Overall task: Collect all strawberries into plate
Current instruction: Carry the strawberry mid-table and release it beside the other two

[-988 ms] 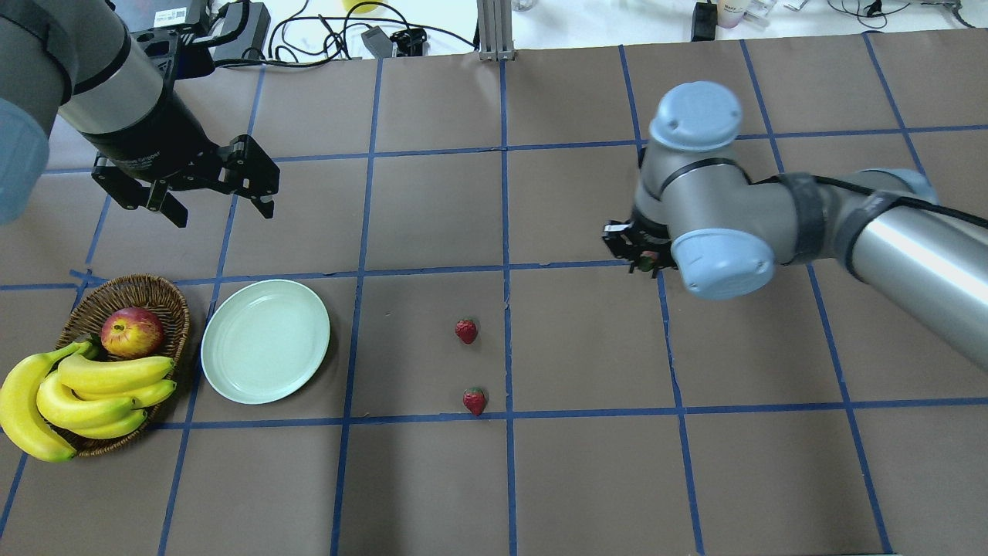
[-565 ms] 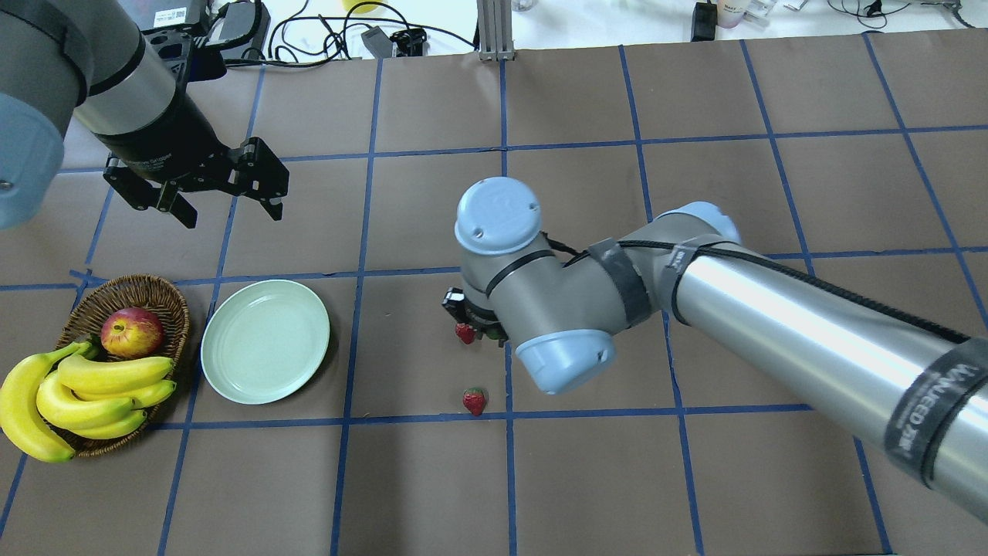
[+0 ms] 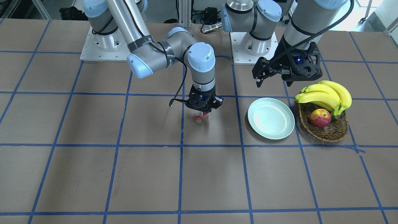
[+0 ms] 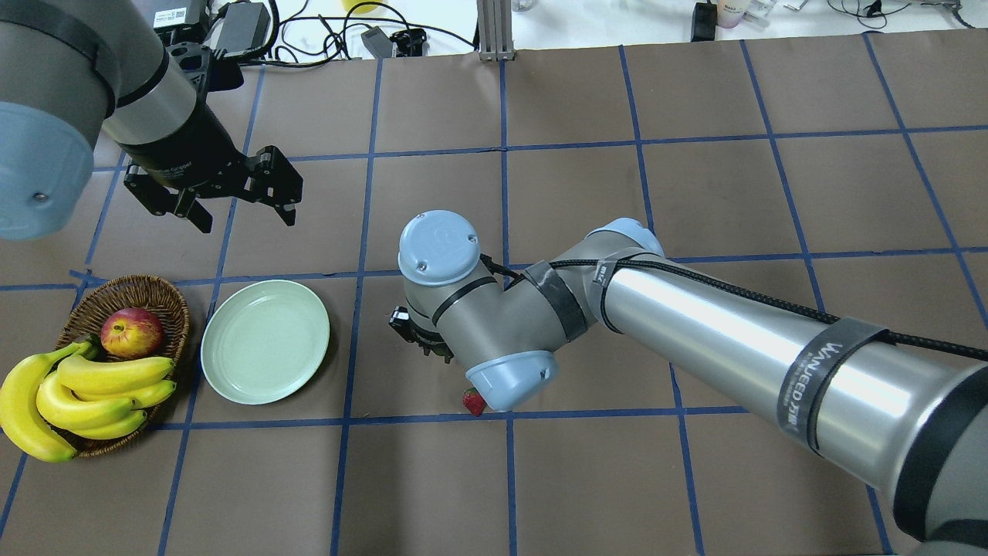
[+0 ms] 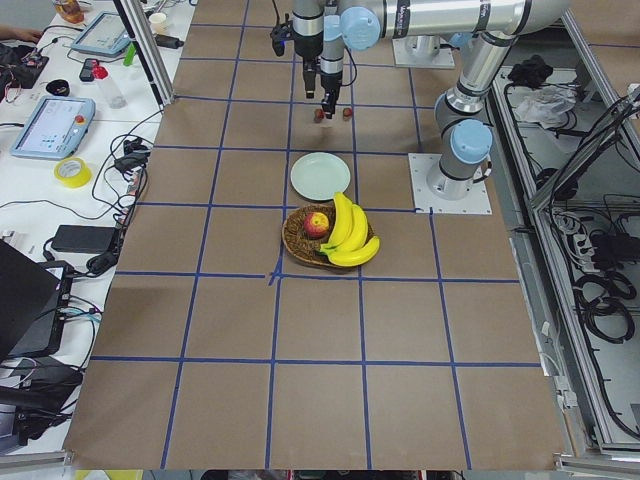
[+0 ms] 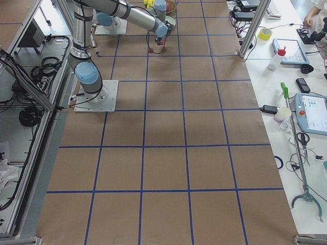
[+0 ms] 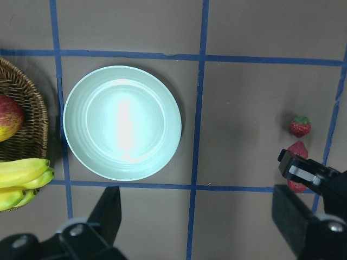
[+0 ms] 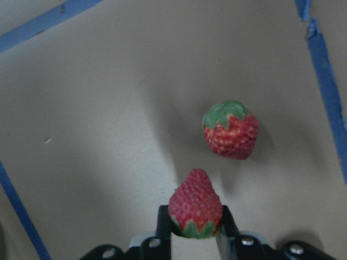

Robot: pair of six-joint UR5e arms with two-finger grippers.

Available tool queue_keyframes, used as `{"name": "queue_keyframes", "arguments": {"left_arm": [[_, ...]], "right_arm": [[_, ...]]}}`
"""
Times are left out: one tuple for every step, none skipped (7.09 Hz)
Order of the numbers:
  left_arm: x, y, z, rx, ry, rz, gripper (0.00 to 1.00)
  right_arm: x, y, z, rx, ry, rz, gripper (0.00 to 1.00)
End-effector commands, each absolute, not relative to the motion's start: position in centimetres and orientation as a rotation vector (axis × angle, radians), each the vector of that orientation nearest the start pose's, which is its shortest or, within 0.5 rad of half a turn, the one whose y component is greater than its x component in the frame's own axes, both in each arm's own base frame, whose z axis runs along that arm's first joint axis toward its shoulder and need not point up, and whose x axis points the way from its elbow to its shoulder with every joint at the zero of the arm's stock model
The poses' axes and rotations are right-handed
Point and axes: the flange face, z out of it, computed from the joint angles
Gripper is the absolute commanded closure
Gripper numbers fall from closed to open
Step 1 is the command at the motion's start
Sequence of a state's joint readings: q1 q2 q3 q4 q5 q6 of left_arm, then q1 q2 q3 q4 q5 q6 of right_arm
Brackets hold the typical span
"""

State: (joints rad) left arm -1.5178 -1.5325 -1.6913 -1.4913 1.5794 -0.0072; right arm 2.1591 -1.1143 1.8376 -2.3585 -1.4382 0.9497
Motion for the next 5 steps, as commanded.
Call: {"name": "queue_keyframes", "arguments": {"left_arm": [[-10.7,-48.7,44.8,-0.08,3.139,-0.005,0.0],[-10.6,-49.2,43.8,-0.072,3.135,0.024,0.0],[-10.6,-49.1,43.2,-0.072,3.131,0.041,0.0],[-10.6,-49.2,42.9,-0.081,3.13,0.051,0.0],[-10.7,-49.2,43.1,-0.084,3.13,0.039,0.0]], "right_arm": [[44.9,-41.1,18.1,0.504,2.967,0.049,0.51],[44.6,-41.3,18.4,0.382,3.01,-0.003,0.01],[44.0,-42.2,20.1,0.329,3.019,-0.063,0.0],[42.9,-43.4,24.4,0.337,2.981,-0.119,0.0],[39.2,-44.0,26.8,0.154,3.06,-0.051,0.0]]}}
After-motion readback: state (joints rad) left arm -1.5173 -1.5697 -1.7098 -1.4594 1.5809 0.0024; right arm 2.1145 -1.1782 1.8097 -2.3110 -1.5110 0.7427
